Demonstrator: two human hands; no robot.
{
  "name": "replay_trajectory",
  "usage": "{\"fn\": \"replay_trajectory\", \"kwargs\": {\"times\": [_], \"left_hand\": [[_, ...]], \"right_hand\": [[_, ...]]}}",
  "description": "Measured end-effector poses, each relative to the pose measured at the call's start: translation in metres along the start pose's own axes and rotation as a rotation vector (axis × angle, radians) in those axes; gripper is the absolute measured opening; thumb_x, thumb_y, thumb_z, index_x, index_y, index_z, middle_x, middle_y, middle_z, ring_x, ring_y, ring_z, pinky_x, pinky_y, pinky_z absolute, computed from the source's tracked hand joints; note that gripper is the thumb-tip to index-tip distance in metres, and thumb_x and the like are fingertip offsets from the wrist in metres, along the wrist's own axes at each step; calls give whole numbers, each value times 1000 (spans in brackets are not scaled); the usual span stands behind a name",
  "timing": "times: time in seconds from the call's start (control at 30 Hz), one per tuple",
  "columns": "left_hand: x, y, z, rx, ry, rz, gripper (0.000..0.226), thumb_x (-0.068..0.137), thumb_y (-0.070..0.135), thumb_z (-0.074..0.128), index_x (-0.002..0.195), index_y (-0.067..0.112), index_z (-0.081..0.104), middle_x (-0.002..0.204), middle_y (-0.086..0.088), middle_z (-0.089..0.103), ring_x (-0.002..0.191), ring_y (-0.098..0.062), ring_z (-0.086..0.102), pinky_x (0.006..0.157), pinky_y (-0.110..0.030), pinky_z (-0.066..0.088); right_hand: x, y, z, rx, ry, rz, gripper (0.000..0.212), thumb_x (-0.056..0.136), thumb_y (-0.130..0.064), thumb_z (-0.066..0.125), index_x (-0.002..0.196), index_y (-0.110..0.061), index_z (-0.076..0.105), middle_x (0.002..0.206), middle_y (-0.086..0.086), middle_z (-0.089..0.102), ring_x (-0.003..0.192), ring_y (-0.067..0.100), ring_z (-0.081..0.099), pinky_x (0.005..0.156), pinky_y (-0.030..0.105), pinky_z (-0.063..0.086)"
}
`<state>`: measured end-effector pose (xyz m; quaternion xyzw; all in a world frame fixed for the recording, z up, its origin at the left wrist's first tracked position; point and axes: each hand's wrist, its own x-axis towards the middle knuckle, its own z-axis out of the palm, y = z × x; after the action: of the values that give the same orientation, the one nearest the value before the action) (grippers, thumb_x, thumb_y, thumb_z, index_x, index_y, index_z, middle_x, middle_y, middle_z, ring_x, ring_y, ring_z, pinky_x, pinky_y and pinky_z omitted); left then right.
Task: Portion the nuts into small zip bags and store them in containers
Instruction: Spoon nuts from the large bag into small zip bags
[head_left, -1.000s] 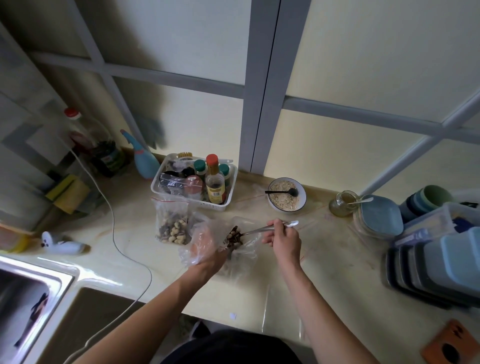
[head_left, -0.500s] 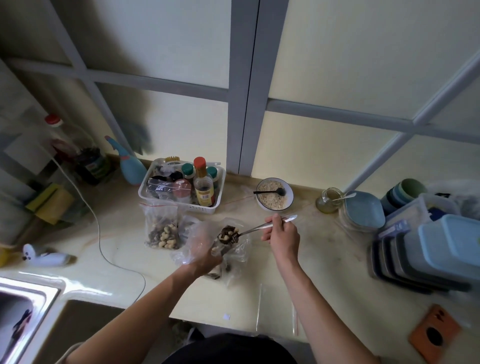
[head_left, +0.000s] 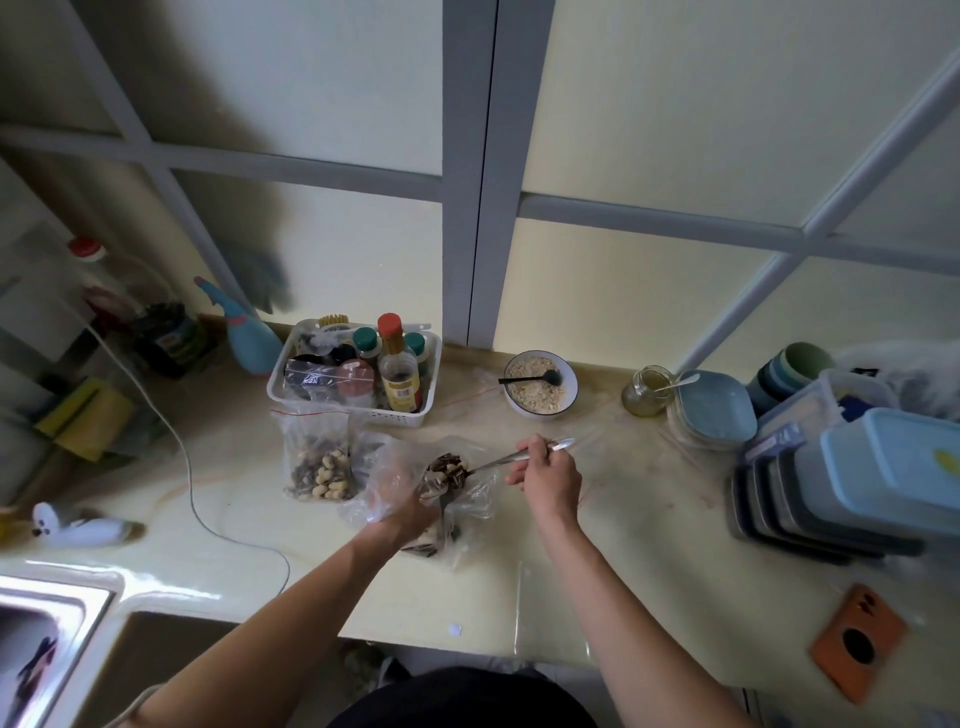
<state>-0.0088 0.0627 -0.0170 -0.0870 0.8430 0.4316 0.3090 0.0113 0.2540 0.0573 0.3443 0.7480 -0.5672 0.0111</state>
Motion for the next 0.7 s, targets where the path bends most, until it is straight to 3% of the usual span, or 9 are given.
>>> {"fn": "replay_trajectory", "kwargs": {"times": [0.07,0.13,0.2,0.27,0.33,0.4,0.5,0.6,0.7], "left_hand": [[11,-7,4,-8,-74,11,41,72,25,71,113,33,68,100,-21,61,82,-32,55,69,-53,49],[-7,13,-2,15,-115,67,53,89,-4,55,102,46,69,105,-21,56,77,-28,47,68,-43,42],[-21,25,-1,3,-108,61,52,94,-13,44,119,31,55,118,-25,53,87,-27,54,76,-40,44],[-21,24,0,-35,-79,45,42,95,-8,51,129,15,51,115,-20,54,100,-32,57,85,-44,45],[-21,22,0,-98,-58,25,31,92,14,67,121,15,55,96,-7,54,84,-20,54,80,-39,44],[-18,22,-1,-149,2,39,37,84,33,79,112,20,60,99,2,61,89,-13,57,87,-31,45],[-14,21,1,-80,83,69,37,82,38,82,107,17,65,104,3,66,96,-15,59,96,-33,47],[-6,16,3,-114,45,-13,18,87,21,77,79,17,61,76,-2,59,70,-11,52,78,-26,43],[-10,16,1,-155,7,16,20,84,11,76,92,16,59,87,-7,62,82,-19,59,78,-22,44]], "right_hand": [[1,-5,-3,21,32,-5,34,103,-32,42,86,-20,69,57,0,70,69,23,73,83,48,58],[2,-9,-6,28,59,-9,36,103,-32,41,85,-19,70,57,1,70,70,24,72,82,47,59],[3,-12,-8,37,70,-4,37,103,-31,41,83,-18,70,57,2,70,72,26,73,83,48,59],[3,-15,-9,43,70,13,38,103,-30,41,81,-18,70,56,2,70,72,27,73,83,48,59],[0,-16,-9,30,59,17,37,102,-28,41,81,-17,69,55,2,70,70,26,73,83,49,59],[-5,-17,-6,21,37,16,35,102,-26,41,83,-16,69,55,3,70,67,25,73,81,48,60],[-15,-18,-2,-29,10,-33,34,102,-26,43,82,-17,69,56,1,70,65,19,72,80,43,59],[-27,-19,2,-119,-11,-129,39,105,-31,44,82,-15,70,57,3,70,60,11,69,67,27,53],[-36,-23,4,-165,-74,-242,37,107,-33,46,90,-13,72,64,1,70,54,6,67,53,12,46]]}}
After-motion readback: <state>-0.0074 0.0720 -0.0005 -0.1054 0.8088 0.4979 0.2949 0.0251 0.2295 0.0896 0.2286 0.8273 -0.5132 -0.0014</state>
